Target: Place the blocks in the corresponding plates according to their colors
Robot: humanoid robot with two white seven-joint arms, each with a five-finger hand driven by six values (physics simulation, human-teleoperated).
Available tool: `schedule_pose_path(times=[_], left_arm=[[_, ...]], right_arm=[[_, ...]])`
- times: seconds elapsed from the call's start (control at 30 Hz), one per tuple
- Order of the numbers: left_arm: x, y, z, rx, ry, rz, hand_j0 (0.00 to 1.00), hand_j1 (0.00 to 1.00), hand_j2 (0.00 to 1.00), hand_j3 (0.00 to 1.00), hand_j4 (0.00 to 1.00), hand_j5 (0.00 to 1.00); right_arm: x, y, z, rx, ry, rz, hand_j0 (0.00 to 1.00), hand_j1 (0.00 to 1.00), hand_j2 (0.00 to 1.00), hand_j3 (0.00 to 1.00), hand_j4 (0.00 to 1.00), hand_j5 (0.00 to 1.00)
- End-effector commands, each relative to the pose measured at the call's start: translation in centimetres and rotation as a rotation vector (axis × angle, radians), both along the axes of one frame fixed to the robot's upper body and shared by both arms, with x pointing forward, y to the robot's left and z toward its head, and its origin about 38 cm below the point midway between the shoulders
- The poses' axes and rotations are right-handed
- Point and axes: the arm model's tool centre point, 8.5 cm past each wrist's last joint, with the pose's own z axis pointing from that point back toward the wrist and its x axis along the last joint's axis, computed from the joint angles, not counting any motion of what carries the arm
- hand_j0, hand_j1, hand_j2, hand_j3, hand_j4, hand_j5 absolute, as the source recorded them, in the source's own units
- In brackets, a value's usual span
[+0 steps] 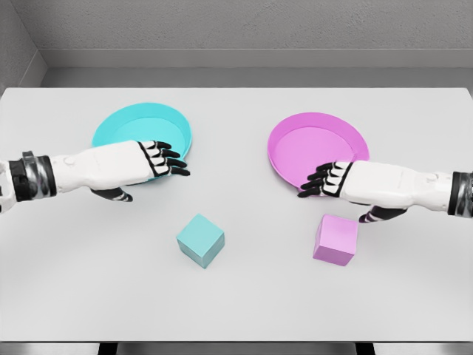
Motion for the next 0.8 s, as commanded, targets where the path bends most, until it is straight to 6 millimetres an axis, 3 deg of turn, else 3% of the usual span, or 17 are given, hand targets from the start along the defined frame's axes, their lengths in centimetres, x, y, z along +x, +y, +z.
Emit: schedule_pose_path(times=[0.0, 0.07, 0.17, 0.23, 0.43, 0.77], left_arm=[[-0.9, -2.6, -1.1, 0.002, 0.004, -0.065, 1.0, 1.0, 1.0, 1.0, 1.0, 1.0], [-1.3, -3.9, -1.6, -0.015, 0.015, -0.093, 1.0, 1.0, 1.0, 1.0, 1.0, 1.0], [-2.1, -5.4, -2.3, -0.02, 0.031, -0.134, 1.0, 1.0, 1.0, 1.0, 1.0, 1.0], [-2.3, -5.7, -2.7, 0.003, 0.02, -0.148, 1.0, 1.0, 1.0, 1.0, 1.0, 1.0], [-2.8, -6.4, -3.2, 0.079, -0.023, -0.178, 1.0, 1.0, 1.0, 1.0, 1.0, 1.0], [-4.0, -6.5, -3.3, 0.101, -0.016, -0.213, 1.0, 1.0, 1.0, 1.0, 1.0, 1.0]], right_arm=[[-0.5, 0.2, -1.1, -0.061, 0.053, 0.031, 1.0, 1.0, 1.0, 1.0, 1.0, 1.0], [-0.6, 0.0, -1.2, -0.09, 0.063, 0.036, 1.0, 1.0, 1.0, 1.0, 1.0, 1.0], [0.7, -0.7, 1.5, -0.139, 0.003, 0.022, 1.0, 1.0, 1.0, 1.0, 1.0, 1.0], [0.7, -0.7, 1.6, -0.135, -0.001, 0.021, 1.0, 1.0, 1.0, 1.0, 1.0, 1.0], [-0.3, 1.1, -1.3, -0.13, 0.077, 0.073, 1.0, 1.0, 1.0, 1.0, 1.0, 1.0], [-1.1, 1.3, -3.3, -0.145, 0.135, 0.089, 1.0, 1.0, 1.0, 1.0, 1.0, 1.0]])
